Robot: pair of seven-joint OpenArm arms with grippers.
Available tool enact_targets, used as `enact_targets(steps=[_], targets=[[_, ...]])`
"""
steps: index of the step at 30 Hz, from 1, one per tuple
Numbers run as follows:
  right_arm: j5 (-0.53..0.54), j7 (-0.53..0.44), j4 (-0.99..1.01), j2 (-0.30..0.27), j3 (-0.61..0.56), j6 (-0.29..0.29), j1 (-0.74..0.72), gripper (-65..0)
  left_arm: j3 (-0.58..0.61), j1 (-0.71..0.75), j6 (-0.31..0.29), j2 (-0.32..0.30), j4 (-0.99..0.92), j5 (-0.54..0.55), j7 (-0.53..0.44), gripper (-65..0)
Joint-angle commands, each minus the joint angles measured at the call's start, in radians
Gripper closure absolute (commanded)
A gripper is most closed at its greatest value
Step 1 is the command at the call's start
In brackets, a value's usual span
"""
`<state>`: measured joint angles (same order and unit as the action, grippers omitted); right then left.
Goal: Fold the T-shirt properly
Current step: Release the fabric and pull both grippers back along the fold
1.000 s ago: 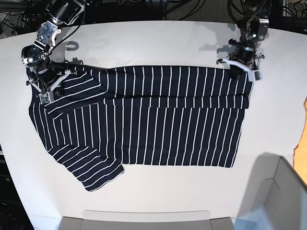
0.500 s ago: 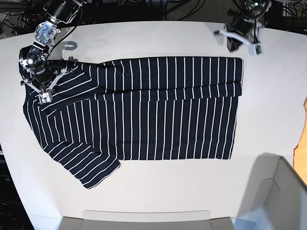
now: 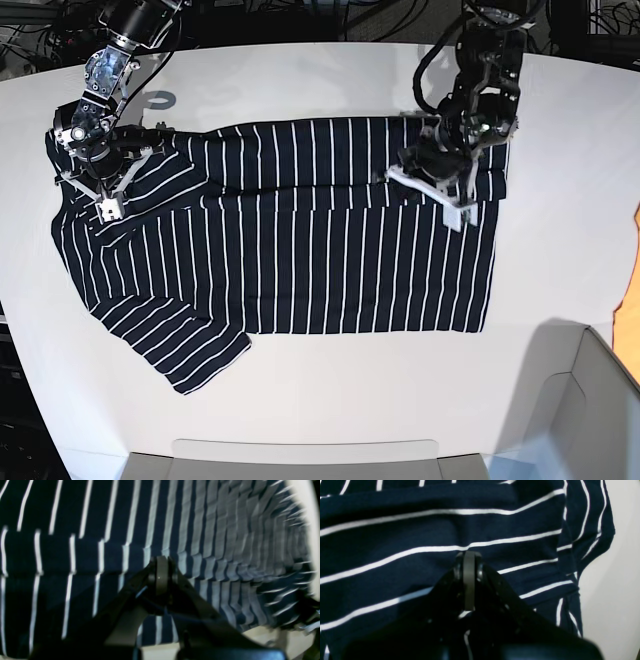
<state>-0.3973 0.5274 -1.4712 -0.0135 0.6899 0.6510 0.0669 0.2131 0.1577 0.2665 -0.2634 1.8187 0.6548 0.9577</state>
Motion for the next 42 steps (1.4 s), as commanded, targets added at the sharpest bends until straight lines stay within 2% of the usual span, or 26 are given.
enact_targets(steps=[1, 4, 7, 10, 15, 18, 25, 28, 34, 37, 42], targets=[[-0.027, 0.073, 0.013, 0.007, -0.005, 0.047, 0.014, 0.0, -0.001, 0.01, 0.001, -0.003, -0.021, 0.006, -0.004, 0.0], [-0.039, 0.073, 0.013, 0.005, -0.011, 0.047, 0.02, 0.0, -0.011, 0.064, 0.001, -0.009, -0.113, 0.004, -0.027, 0.0], [-0.099, 0.07, 0.013, 0.017, -0.016, 0.047, 0.012, 0.0, -0.011, 0.136, 0.001, -0.052, -0.138, 0.006, -0.096, 0.0], [-0.167, 0.067, 0.007, 0.056, -0.062, 0.047, 0.012, 0.0, -0.011, 0.233, -0.008, -0.096, -0.139, 0.009, -0.171, 0.0], [-0.194, 0.067, -0.039, 0.114, -0.086, 0.047, 0.021, 0.0, -0.022, 0.349, -0.148, -0.13, -0.176, 0.006, -0.26, 0.0], [-0.194, 0.069, -0.07, 0.126, -0.109, 0.047, 0.046, 0.0, -0.022, 0.392, -0.191, -0.132, -0.21, 0.004, -0.303, 0.0], [-0.19, 0.067, -0.145, 0.122, -0.126, 0.047, 0.147, 0.0, -0.019, 0.517, -0.203, -0.132, -0.207, 0.004, -0.398, 0.0], [-0.19, 0.067, -0.148, 0.109, -0.121, 0.047, 0.172, 0.0, -0.011, 0.564, -0.203, -0.164, -0.207, 0.006, -0.44, 0.0], [-0.19, 0.067, -0.15, 0.086, -0.034, 0.047, 0.173, 0.0, -0.019, 0.662, -0.203, -0.173, -0.168, 0.004, -0.504, 0.0], [-0.19, 0.067, -0.151, 0.08, 0.018, 0.047, 0.155, 0.0, -0.019, 0.692, -0.203, -0.218, -0.149, 0.009, -0.53, 0.0], [-0.188, 0.067, -0.153, 0.082, 0.07, 0.047, 0.155, 0.0, -0.02, 0.695, -0.203, -0.236, -0.107, 0.006, -0.538, 0.0]])
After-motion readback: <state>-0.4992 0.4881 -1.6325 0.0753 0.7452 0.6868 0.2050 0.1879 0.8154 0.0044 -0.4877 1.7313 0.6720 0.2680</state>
